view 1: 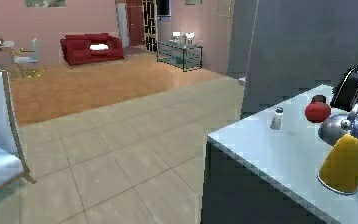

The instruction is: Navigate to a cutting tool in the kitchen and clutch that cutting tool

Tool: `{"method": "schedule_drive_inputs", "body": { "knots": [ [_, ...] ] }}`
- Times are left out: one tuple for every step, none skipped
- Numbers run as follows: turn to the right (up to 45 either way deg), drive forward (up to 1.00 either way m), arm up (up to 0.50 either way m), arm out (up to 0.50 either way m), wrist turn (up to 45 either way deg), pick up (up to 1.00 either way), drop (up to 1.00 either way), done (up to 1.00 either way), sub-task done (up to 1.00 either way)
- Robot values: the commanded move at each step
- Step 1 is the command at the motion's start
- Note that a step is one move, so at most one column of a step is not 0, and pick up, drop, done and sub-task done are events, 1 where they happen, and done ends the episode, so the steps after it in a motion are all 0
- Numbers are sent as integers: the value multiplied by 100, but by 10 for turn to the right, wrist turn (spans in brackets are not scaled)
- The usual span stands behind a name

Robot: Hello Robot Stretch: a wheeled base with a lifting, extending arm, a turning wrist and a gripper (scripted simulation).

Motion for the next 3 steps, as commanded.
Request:
{"method": "schedule_drive_inputs", "body": {
  "knots": [
    [-300, 0, 0, 0, 0, 0, 0, 0, 0],
    [-30, 0, 0, 0, 0, 0, 0, 0, 0],
    [450, 0, 0, 0, 0, 0, 0, 0, 0]
  ]
}}
